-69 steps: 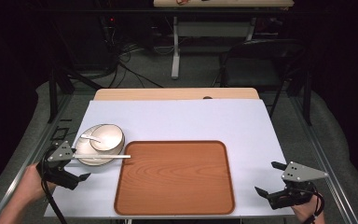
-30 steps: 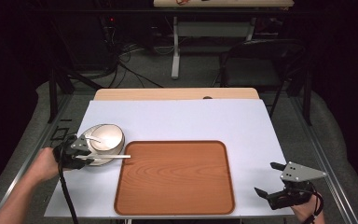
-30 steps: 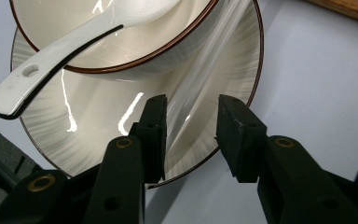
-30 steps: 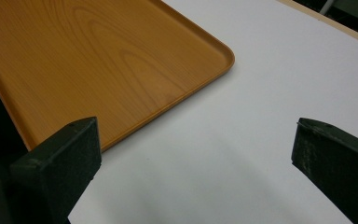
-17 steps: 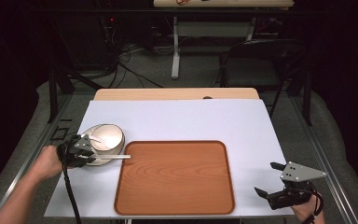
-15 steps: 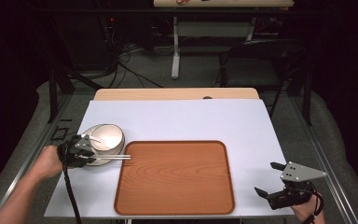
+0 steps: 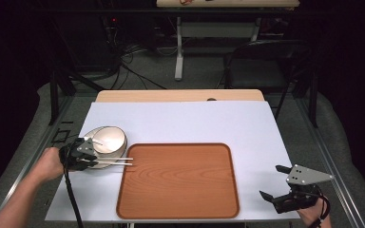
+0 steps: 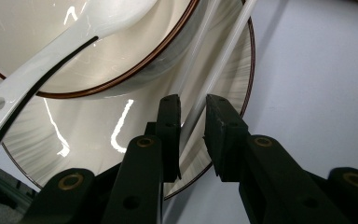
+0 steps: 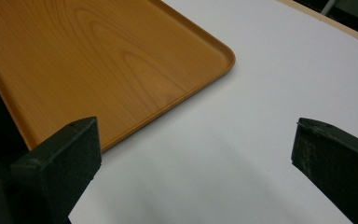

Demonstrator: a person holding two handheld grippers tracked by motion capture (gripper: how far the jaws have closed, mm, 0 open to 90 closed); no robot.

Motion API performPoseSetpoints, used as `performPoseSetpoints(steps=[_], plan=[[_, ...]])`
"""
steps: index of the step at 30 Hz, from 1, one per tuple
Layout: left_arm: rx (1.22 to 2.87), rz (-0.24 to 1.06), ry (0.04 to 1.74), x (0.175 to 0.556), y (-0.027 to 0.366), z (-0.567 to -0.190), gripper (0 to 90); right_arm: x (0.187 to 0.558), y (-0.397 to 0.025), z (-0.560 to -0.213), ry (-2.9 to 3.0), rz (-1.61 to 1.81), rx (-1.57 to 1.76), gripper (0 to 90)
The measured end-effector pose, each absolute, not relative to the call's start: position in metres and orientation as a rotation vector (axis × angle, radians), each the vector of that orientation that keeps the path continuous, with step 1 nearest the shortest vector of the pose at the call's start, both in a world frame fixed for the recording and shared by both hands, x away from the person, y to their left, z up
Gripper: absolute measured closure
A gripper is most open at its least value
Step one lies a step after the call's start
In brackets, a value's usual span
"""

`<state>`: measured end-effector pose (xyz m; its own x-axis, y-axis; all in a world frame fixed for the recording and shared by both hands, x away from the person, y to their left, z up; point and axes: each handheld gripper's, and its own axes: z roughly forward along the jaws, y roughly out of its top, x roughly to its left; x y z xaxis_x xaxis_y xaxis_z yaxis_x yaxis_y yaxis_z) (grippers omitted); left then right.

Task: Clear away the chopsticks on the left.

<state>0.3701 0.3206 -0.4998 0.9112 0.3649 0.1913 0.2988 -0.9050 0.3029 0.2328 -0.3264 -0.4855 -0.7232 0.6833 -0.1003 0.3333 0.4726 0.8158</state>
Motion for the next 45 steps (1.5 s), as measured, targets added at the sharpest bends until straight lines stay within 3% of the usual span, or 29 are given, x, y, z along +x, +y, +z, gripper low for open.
performPoseSetpoints(steps=[45], plan=[[2.960, 0.240, 0.266, 0.378, 0.299, -0.500, 84.3, 0.234, -0.327, -0.487, 2.315, 1.139, 0.858, 0.8]])
